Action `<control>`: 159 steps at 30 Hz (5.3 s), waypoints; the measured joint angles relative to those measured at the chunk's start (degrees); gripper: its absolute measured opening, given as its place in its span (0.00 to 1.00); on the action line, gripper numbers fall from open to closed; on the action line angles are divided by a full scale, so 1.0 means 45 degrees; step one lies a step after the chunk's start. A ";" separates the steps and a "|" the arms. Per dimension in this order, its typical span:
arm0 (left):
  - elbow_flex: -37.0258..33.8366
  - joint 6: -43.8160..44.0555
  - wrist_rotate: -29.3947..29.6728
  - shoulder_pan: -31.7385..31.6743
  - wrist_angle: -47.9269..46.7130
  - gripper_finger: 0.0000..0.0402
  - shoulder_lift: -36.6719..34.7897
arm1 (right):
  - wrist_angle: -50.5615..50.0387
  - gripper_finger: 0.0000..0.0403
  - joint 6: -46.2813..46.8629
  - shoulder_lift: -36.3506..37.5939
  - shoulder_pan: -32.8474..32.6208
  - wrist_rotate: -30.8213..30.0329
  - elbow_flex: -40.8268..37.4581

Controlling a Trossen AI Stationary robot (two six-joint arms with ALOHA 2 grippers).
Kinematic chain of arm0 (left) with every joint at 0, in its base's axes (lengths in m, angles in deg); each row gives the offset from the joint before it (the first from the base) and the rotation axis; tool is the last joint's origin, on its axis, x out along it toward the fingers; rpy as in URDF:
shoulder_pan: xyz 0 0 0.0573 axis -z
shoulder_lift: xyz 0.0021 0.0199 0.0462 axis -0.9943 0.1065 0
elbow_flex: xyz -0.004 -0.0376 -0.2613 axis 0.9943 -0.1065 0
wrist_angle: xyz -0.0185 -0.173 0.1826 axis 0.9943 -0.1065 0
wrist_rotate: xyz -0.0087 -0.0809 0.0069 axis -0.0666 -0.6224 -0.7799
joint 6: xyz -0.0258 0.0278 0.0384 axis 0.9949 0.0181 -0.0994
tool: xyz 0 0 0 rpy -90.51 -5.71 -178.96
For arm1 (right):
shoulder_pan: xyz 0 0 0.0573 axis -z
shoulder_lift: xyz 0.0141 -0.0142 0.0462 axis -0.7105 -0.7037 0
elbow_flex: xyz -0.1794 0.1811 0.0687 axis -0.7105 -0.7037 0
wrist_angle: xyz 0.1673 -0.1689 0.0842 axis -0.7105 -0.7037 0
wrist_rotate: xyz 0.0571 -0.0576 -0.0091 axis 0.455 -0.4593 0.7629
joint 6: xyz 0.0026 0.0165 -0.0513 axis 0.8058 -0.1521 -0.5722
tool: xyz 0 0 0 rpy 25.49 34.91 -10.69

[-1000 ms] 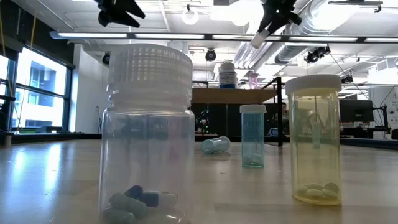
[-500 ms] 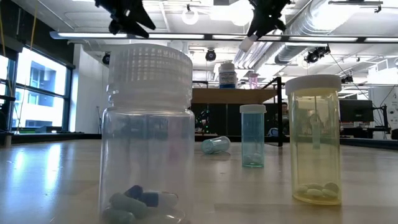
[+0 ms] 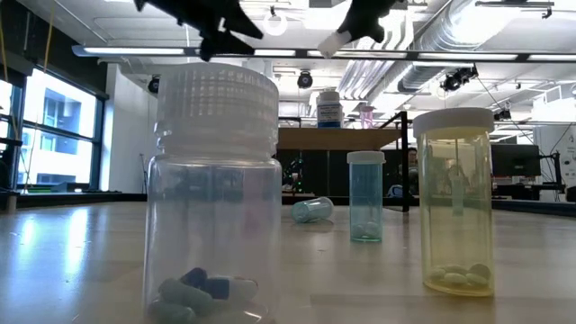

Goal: Pick and place medicine bottles onto shelf by color
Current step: Put the top transparent pill bottle on the shelf

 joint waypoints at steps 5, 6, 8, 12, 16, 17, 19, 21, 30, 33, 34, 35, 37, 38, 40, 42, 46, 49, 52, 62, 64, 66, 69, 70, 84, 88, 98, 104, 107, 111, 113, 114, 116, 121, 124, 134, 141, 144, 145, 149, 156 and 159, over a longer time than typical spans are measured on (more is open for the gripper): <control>0.0000 0.0002 -0.0412 0.0189 0.0526 0.57 0.0711 | 0.0201 0.30 -0.0695 -0.0196 -0.0485 0.0687 -0.0012; 0.0000 -0.0022 -0.0422 0.0262 0.0711 0.57 0.0809 | 0.0231 0.29 -0.0824 -0.0276 -0.0582 0.0787 -0.0012; 0.0000 -0.0208 -0.0507 0.0439 0.0927 0.57 0.0988 | 0.0253 0.30 -0.1124 -0.0492 -0.0741 0.1149 -0.0012; 0.0000 -0.0672 -0.0596 0.0946 0.1691 0.57 0.1366 | 0.0218 0.30 -0.1572 -0.0929 -0.1039 0.1294 -0.0012; 0.0000 -0.1093 -0.0591 0.1497 0.2138 0.57 0.1606 | 0.0166 0.30 -0.1750 -0.1393 -0.1122 0.1334 -0.0012; 0.0000 -0.1140 -0.0552 0.1634 0.2185 0.57 0.1684 | 0.0165 0.29 -0.1794 -0.1502 -0.1148 0.1338 -0.0012; 0.0000 -0.1131 -0.0406 0.1835 0.2339 0.57 0.1834 | 0.0156 0.29 -0.1867 -0.1677 -0.1159 0.1340 -0.0017; 0.0002 -0.1095 -0.0405 0.1946 0.2511 0.57 0.1989 | 0.0156 0.29 -0.1884 -0.1834 -0.1226 0.1380 -0.0017; 0.0000 -0.0699 -0.0177 0.2079 0.2454 0.57 0.2422 | 0.0231 0.30 -0.2311 -0.2181 -0.1642 0.2008 -0.0017; 0.0000 -0.0668 -0.0139 0.2079 0.2441 0.57 0.2419 | 0.0563 0.30 -0.2354 -0.2181 -0.1787 0.2013 -0.0017; 0.0000 -0.0665 -0.0139 0.2079 0.2446 0.57 0.2419 | 0.0693 0.30 -0.2304 -0.2181 -0.1825 0.2014 -0.0017; 0.0000 -0.0654 -0.0152 0.2079 0.2446 0.57 0.2419 | 0.0797 0.29 -0.2307 -0.2181 -0.1870 0.2018 -0.0017; 0.0000 -0.0518 -0.0290 0.2079 0.2441 0.57 0.2419 | 0.0920 0.30 -0.2302 -0.2181 -0.1966 0.2013 -0.0017; 0.0000 -0.0389 -0.0348 0.2079 0.2441 0.57 0.2419 | 0.1018 0.29 -0.2298 -0.2181 -0.1999 0.2013 -0.0017; 0.0000 -0.0232 -0.0403 0.2079 0.2435 0.57 0.2419 | 0.1100 0.29 -0.2171 -0.2181 -0.2047 0.2013 -0.0017; 0.0000 -0.0184 -0.0406 0.2094 0.2396 0.57 0.2419 | 0.1211 0.29 -0.1993 -0.2181 -0.2047 0.2013 -0.0017; 0.0000 0.0006 -0.0422 0.2094 0.2344 0.55 0.2419 | 0.1354 0.29 -0.1831 -0.2181 -0.2043 0.2000 -0.0017; 0.0000 0.0007 -0.0599 0.2094 0.2332 0.50 0.2419 | 0.1497 0.30 -0.1732 -0.2181 -0.2042 0.2003 -0.0017; 0.0000 0.0001 -0.0767 0.2094 0.2285 0.43 0.2419 | 0.1505 0.29 -0.1635 -0.2181 -0.2042 0.2009 -0.0017; 0.0000 -0.0143 -0.0955 0.2094 0.2252 0.32 0.2419 | 0.1486 0.33 -0.1988 -0.2181 -0.2042 0.1999 -0.0017; 0.0000 -0.0138 -0.0945 0.2094 0.2252 0.33 0.2419 | 0.1519 0.36 -0.2061 -0.2181 -0.2047 0.1904 -0.0017; 0.0000 -0.0141 -0.0894 0.2094 0.2250 0.33 0.2419 | 0.1554 0.39 -0.2081 -0.2181 -0.2042 0.1828 -0.0017; 0.0000 -0.0289 -0.0660 0.2089 0.2247 0.33 0.2419 | 0.1647 0.45 -0.2078 -0.2181 -0.2032 0.1767 -0.0016; 0.0000 -0.0299 -0.0519 0.2089 0.2247 0.33 0.2419 | 0.1631 0.47 -0.2076 -0.2181 -0.2027 0.1681 0.0024; 0.0000 -0.1544 0.2075 0.1977 0.2862 0.33 0.2415 | 0.1890 0.56 -0.0002 -0.2161 -0.1140 0.0260 0.1819; 0.0000 -0.2296 0.3008 0.1977 0.3591 0.33 0.2415 | 0.2329 0.56 0.1358 -0.2161 -0.0743 0.0260 0.1834; 0.0000 -0.3568 0.4575 0.1982 0.4684 0.33 0.2415 | 0.3019 0.56 0.4040 -0.2161 -0.0328 0.0281 0.1726; 0.0000 -0.3554 0.4597 0.1987 0.4762 0.33 0.2415 | 0.3597 0.56 0.4396 -0.2174 -0.0568 0.0350 0.1659; 0.0000 -0.3540 0.4597 0.1987 0.4756 0.33 0.2415 | 0.3609 0.56 0.4496 -0.2176 -0.0699 0.0318 0.1659; 0.0000 -0.3543 0.4597 0.2001 0.4754 0.33 0.2415 | 0.3624 0.56 0.4390 -0.2385 -0.0891 -0.0056 0.1659; 0.0000 -0.3538 0.4597 0.2001 0.4753 0.33 0.2415 | 0.3580 0.56 0.4370 -0.2573 -0.0897 -0.0320 0.1654; 0.0000 -0.3538 0.4597 0.2001 0.4753 0.33 0.2415 | 0.3545 0.56 0.4368 -0.2651 -0.0901 -0.0326 0.1654; 0.0000 -0.3538 0.4598 0.2001 0.4727 0.33 0.2415 | 0.3460 0.56 0.4372 -0.2779 -0.0896 -0.0221 0.1654; 0.0000 -0.3542 0.4990 0.2001 0.4733 0.33 0.2415 | 0.3134 0.56 0.4373 -0.2851 -0.0901 -0.0216 0.1654; 0.0000 -0.3570 0.5014 0.2001 0.4734 0.33 0.2412 | 0.3130 0.55 0.4491 -0.2851 -0.0896 -0.0241 0.1654; 0.0000 -0.3674 0.5021 0.1996 0.4721 0.33 0.2415 | 0.3332 0.43 0.4508 -0.3002 -0.0983 -0.0136 0.1654; 0.0000 -0.3679 0.5019 0.1996 0.4719 0.33 0.2415 | 0.3346 0.33 0.4503 -0.3002 -0.1046 -0.0187 0.1654; 0.0000 -0.3680 0.5005 0.1996 0.4719 0.33 0.2415 | 0.3351 0.32 0.4490 -0.3002 -0.1046 -0.0179 0.1654; 0.0000 -0.3680 0.5005 0.1996 0.4719 0.33 0.2415 | 0.3347 0.31 0.4474 -0.3002 -0.1046 -0.0182 0.1654; 0.0000 -0.3679 0.4991 0.1996 0.4716 0.33 0.2415 | 0.3342 0.31 0.4414 -0.3002 -0.1046 -0.0187 0.1654; 0.0000 -0.3664 0.4974 0.1996 0.4622 0.43 0.2415 | 0.3332 0.31 0.4253 -0.3002 -0.1049 -0.0364 0.1654; 0.0000 -0.3450 0.4971 0.2001 0.4627 0.49 0.2410 | 0.3312 0.31 0.4188 -0.3011 -0.1037 -0.0433 0.1644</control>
